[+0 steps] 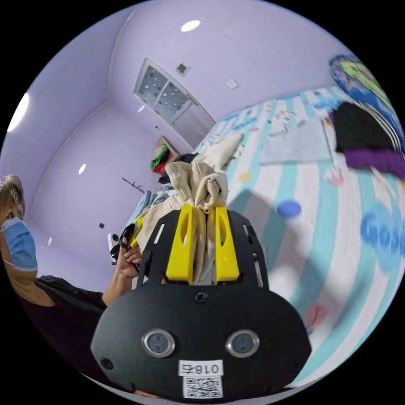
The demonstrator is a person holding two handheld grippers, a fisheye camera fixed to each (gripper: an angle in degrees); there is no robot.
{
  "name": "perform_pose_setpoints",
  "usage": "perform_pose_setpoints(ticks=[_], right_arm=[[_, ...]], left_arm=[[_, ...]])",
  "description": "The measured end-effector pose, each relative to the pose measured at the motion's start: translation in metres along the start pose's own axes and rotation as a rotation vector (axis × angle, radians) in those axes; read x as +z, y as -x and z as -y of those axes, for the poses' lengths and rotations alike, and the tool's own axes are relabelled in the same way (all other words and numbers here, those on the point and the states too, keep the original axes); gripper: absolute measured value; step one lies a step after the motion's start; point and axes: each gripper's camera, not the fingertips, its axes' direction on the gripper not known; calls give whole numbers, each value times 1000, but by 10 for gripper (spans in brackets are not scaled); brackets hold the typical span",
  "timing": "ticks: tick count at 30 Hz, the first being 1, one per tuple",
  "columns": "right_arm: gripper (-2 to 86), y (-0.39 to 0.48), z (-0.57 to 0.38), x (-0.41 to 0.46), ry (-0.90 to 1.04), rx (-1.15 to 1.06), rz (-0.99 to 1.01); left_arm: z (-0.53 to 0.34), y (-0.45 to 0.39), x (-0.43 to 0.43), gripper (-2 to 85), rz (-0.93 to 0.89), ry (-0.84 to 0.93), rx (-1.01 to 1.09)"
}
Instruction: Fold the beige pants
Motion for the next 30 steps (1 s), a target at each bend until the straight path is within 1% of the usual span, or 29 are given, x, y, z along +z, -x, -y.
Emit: perform_pose_setpoints(ticks=[2,3,5,6,8,9,10,11,12,13,14,15,16,17,18,19,20,22,23,25,26,27,28,29,30], right_arm=[[81,27,86,31,-9,-122,12],[81,34,108,39,-12,-150,13],[82,56,192,77,-29,-233,11],[82,60,212,88,-29,-248,10],[85,70,287,141,-32,-270,11],[87,70,304,156,-30,-270,12],[91,67,335,190,-21,-261,13],[100,60,361,229,-10,-265,2],[104,56,369,249,-6,-264,-20],[111,42,378,289,6,-239,-86],[114,23,374,327,36,-178,-143],[114,14,369,342,46,-144,-155],[108,1,351,363,25,-95,-145],[98,0,329,370,-43,-102,-162],[94,4,318,369,-92,-128,-182],[85,20,297,362,-177,-224,-244],[85,40,280,353,-233,-325,-294],[90,73,258,338,-287,-459,-280],[95,96,248,333,-271,-535,-256],[101,132,234,338,-227,-655,-241],[100,155,228,353,-161,-724,-306],[99,165,225,363,-127,-757,-346],[96,178,221,388,-62,-792,-446],[95,181,221,420,48,-784,-581],[95,181,220,434,88,-786,-613]], left_arm=[[40,6,12,78,-7,-83,18],[69,9,23,78,1,-136,42],[114,13,43,78,33,-211,87],[144,20,58,78,49,-254,110],[189,39,83,79,76,-304,117],[217,61,102,84,86,-312,99],[241,91,122,92,112,-292,66],[250,109,132,101,130,-268,52],[256,152,147,119,176,-233,-3],[243,200,154,130,170,-236,-84],[232,224,156,136,153,-244,-118],[202,266,154,133,103,-286,-135],[168,301,149,129,25,-351,-139],[157,316,143,125,-64,-425,-191],[162,315,130,117,-142,-515,-169],[179,290,126,106,-129,-497,35],[183,278,127,104,-112,-476,96],[176,251,136,92,-71,-481,196],[175,246,139,88,-60,-474,214],[185,232,152,91,-70,-392,292],[187,227,154,91,-68,-369,319],[191,217,159,91,-18,-331,356],[193,209,166,90,57,-302,379],[195,206,170,90,95,-284,386],[200,202,178,91,139,-240,404]])
